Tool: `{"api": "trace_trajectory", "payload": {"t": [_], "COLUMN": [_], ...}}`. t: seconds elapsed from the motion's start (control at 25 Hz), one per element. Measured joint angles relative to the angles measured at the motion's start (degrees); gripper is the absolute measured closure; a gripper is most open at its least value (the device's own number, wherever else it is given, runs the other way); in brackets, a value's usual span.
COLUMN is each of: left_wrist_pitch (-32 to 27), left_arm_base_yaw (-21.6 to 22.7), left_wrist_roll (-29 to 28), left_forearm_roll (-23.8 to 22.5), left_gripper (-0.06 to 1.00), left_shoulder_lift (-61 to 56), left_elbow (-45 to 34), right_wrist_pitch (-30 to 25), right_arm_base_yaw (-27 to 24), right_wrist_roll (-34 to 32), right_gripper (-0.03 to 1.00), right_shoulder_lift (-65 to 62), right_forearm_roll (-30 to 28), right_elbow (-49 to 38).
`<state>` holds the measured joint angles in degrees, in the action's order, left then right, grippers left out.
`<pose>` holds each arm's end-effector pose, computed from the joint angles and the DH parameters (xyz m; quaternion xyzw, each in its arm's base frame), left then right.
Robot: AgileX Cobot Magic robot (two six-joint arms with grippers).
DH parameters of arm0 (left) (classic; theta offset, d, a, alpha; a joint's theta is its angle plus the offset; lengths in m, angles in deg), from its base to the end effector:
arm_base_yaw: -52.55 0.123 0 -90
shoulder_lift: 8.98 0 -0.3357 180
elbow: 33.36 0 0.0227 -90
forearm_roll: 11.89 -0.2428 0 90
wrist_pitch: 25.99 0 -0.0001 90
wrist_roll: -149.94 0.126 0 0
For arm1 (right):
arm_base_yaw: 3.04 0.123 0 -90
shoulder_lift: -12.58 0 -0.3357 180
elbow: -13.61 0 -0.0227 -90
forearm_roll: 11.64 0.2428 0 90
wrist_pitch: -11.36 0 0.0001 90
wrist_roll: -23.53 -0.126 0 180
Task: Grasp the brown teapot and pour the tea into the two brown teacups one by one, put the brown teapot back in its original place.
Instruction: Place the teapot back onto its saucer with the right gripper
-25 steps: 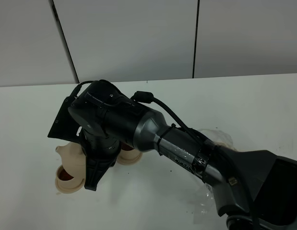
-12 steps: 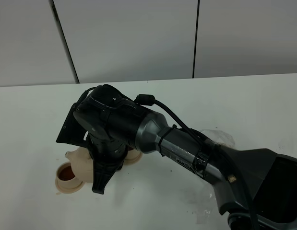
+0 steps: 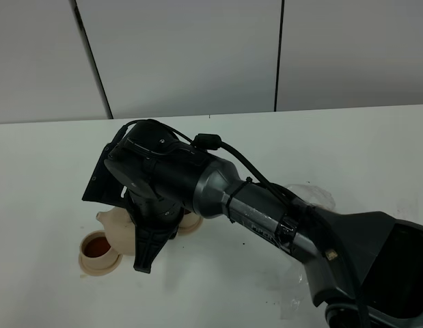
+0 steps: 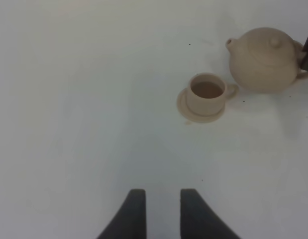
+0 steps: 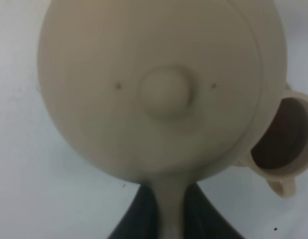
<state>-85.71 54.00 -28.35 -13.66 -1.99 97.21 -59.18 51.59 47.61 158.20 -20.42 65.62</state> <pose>-0.0305 0.0026 0.2615 0.0015 0.8486 0.0300 0.5282 0.3362 0.4422 0.2001 -0.6381 0.7539 -0.0361 0.1524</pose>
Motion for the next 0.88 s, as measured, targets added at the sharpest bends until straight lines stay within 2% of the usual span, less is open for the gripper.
{"api": "trace_trajectory", "payload": {"t": [0.4,0.88], "left_wrist_pitch": [0.0,0.0], "left_arm_base_yaw": [0.0,0.0], "left_wrist_roll": [0.0,0.0], "left_forearm_roll": [0.0,0.0], "left_gripper": [0.7,0.7], "left_shoulder_lift": [0.0,0.0], "left_elbow": [0.0,0.0], "right_wrist_pitch": [0.2,0.2], "right_arm_base_yaw": [0.0,0.0], "right_wrist_roll": [-0.6,-0.7], "right_gripper": [0.87,0.87], "right_shoulder_lift": [-4.1,-5.3], "right_forearm_roll": [0.5,2.4], "right_elbow": [-8.5,-9.0]}}
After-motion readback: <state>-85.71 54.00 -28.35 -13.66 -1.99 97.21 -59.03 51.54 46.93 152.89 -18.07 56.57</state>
